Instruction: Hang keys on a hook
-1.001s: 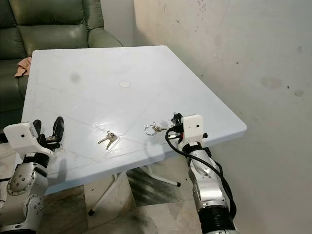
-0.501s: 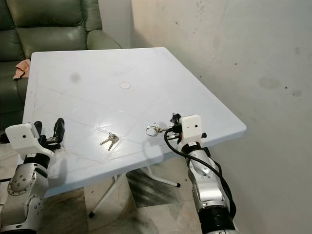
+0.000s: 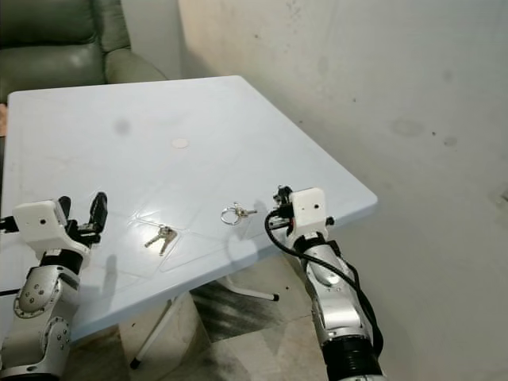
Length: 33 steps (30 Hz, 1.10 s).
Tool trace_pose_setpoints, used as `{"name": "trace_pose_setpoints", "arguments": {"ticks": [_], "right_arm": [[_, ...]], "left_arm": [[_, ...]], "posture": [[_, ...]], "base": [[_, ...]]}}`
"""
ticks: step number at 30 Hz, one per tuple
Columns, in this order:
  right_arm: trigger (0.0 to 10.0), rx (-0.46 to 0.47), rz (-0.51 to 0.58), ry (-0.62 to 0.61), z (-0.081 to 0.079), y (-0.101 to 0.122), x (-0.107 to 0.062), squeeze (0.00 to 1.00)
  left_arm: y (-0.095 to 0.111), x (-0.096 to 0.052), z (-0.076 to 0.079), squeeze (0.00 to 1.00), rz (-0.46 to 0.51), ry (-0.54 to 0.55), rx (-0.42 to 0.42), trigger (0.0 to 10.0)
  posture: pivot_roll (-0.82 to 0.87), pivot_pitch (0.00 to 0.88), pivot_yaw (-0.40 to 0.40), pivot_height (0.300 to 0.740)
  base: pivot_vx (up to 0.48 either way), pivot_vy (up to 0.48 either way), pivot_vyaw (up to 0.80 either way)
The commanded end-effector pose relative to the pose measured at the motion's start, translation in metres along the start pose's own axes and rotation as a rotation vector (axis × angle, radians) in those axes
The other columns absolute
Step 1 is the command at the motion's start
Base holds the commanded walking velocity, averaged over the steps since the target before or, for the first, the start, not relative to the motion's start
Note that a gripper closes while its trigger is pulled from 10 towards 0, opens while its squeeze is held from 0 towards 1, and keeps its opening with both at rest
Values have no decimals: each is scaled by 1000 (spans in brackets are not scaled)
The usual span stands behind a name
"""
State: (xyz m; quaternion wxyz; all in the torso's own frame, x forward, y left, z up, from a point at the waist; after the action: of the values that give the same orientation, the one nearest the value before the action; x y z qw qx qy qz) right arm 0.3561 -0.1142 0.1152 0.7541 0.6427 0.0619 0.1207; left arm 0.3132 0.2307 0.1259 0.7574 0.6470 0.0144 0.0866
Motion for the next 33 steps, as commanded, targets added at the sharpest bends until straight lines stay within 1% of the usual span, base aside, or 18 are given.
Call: {"name": "trace_pose_setpoints", "arguments": {"ticks": [1, 3, 6, 9, 16, 18, 33], "right_arm": [[10000, -12, 9, -25, 9, 4, 0, 0], [10000, -13, 9, -25, 9, 4, 0, 0], [10000, -14, 8, -24, 9, 4, 0, 0], [10000, -15, 8, -24, 9, 4, 0, 0], [10000, -15, 7, -23, 9, 4, 0, 0], [10000, -24, 6, -25, 10, 5, 0, 0], [10000, -27, 6, -28, 10, 6, 0, 0]], "left_arm": [[6, 1, 7, 0, 24, -21, -1, 10000], [6, 1, 7, 0, 28, -21, 1, 10000], [7, 1, 7, 0, 35, -13, -50, 10000], [7, 1, 7, 0, 28, -12, -38, 10000], [7, 1, 8, 0, 29, -12, -40, 10000], [4, 1, 7, 0, 14, 12, -19, 10000], [3, 1, 7, 0, 7, 13, -6, 10000]], "posture": [[-49, 0, -67, 732], [-49, 0, -68, 732], [-48, 0, -69, 732], [-48, 0, -69, 732], [-48, 0, -70, 732], [-46, 0, -74, 732], [-46, 0, -72, 732]], "base": [[0, -480, -781], [0, -240, -781], [0, 0, -781], [0, 0, -781], [0, 0, -781], [0, 0, -781], [0, 0, -781]]}}
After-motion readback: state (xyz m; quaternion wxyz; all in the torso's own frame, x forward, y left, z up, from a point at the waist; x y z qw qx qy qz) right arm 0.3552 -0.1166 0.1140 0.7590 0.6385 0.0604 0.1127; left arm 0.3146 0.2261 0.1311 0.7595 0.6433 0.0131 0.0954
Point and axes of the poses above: a point about 5 cm out from each wrist's last joint towards the gripper, its own x axis pointing out of the wrist towards the gripper, its own y axis along the axis of the wrist's last joint, z = x × y, the point moved 4 cm from there along x, pointing out of the wrist towards the gripper, and after that the axes turned 4 degrees about -x, right-handed, at the moved point
